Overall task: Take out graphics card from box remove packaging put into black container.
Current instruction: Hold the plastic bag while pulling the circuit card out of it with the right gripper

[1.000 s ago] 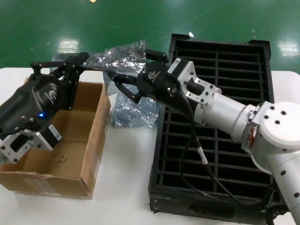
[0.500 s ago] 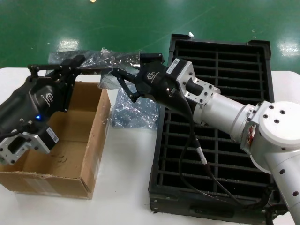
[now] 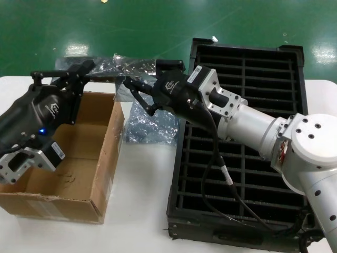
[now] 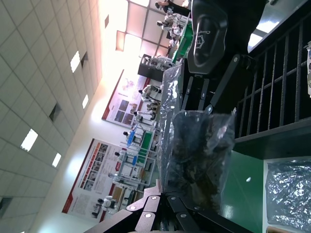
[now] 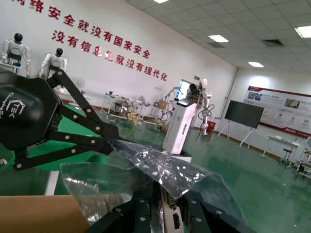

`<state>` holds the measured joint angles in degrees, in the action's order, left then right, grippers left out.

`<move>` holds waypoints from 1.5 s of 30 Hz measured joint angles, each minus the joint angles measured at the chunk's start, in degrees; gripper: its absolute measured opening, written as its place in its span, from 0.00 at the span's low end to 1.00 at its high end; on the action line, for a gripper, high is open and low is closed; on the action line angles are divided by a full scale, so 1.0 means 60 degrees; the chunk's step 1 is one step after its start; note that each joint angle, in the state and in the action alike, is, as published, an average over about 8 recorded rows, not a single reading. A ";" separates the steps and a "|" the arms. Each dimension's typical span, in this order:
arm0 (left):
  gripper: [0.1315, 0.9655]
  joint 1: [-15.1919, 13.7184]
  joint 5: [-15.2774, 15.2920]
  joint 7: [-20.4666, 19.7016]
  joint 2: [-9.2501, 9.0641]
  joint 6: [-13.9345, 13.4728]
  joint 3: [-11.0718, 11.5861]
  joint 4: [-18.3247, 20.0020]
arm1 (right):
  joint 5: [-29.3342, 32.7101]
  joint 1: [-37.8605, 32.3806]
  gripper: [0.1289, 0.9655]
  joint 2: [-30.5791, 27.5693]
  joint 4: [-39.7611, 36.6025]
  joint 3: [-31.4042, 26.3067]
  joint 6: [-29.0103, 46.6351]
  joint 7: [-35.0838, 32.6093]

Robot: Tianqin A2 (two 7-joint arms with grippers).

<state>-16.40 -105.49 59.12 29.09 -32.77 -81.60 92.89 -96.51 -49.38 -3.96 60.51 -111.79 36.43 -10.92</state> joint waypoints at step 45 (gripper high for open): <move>0.01 -0.0121 0.0031 0.0319 0.0223 -0.0067 0.0110 -0.0460 | -0.0293 -0.0082 0.08 0.0100 -0.0251 0.0186 0.0305 -0.0446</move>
<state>-17.13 -105.31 61.03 30.43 -33.17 -80.94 90.13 -98.27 -49.88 -3.36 59.01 -110.67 38.26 -13.60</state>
